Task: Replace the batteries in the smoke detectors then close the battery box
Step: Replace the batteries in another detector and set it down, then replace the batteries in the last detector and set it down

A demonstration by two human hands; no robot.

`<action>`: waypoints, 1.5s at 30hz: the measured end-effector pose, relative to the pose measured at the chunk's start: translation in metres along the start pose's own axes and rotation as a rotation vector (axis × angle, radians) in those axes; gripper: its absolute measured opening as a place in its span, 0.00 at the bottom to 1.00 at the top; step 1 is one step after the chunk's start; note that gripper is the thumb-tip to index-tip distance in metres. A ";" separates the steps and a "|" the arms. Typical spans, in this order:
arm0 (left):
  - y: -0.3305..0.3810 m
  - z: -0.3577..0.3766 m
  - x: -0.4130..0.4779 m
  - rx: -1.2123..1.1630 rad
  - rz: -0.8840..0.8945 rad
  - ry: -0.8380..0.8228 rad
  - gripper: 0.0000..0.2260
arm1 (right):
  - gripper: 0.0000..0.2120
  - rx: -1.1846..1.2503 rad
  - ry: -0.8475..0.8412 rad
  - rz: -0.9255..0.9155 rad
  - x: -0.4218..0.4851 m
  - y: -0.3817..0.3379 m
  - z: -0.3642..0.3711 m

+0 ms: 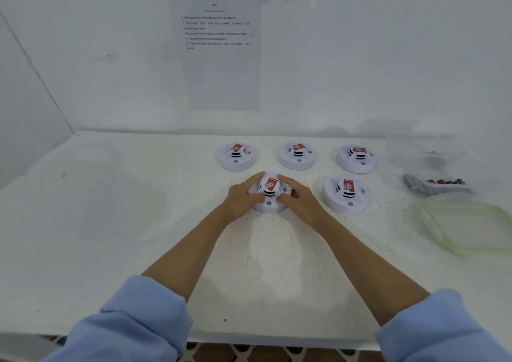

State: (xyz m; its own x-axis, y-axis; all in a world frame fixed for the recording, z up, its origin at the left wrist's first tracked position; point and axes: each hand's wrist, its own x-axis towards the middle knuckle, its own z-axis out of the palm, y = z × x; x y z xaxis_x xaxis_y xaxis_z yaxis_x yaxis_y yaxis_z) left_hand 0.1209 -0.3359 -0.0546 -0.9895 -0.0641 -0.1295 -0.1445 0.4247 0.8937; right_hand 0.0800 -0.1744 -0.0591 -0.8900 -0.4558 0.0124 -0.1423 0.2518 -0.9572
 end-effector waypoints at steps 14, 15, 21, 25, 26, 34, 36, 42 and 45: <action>0.014 -0.035 -0.001 -0.151 0.197 0.340 0.23 | 0.25 -0.101 0.072 -0.007 0.027 -0.030 -0.005; 0.015 -0.043 0.002 -0.157 0.226 0.360 0.23 | 0.26 -0.107 0.068 -0.003 0.035 -0.034 -0.003; 0.001 -0.082 0.030 -0.125 0.190 0.247 0.25 | 0.37 -0.194 -0.043 0.057 0.085 -0.040 0.011; -0.013 -0.111 0.064 -0.014 0.023 0.124 0.42 | 0.43 -0.265 -0.112 0.103 0.112 -0.038 0.021; -0.015 -0.115 0.072 0.017 0.005 0.091 0.45 | 0.45 -0.297 -0.117 0.109 0.119 -0.038 0.024; -0.025 -0.114 0.106 0.078 0.010 -0.068 0.46 | 0.49 -0.453 -0.192 0.117 0.152 -0.035 0.040; -0.026 -0.114 0.108 0.094 0.020 -0.047 0.49 | 0.48 -0.474 -0.164 0.106 0.155 -0.033 0.040; -0.014 -0.107 0.111 0.061 0.060 0.025 0.41 | 0.44 -0.437 -0.104 0.047 0.152 -0.040 0.024; 0.008 -0.099 0.112 0.089 0.091 0.030 0.50 | 0.44 -0.370 -0.054 0.026 0.145 -0.047 0.003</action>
State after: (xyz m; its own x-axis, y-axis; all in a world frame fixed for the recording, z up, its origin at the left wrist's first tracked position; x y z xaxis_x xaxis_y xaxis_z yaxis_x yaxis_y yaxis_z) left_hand 0.0093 -0.4290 -0.0199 -0.9982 -0.0486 -0.0356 -0.0554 0.5080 0.8596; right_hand -0.0410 -0.2550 -0.0133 -0.8725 -0.4873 -0.0351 -0.2759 0.5507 -0.7878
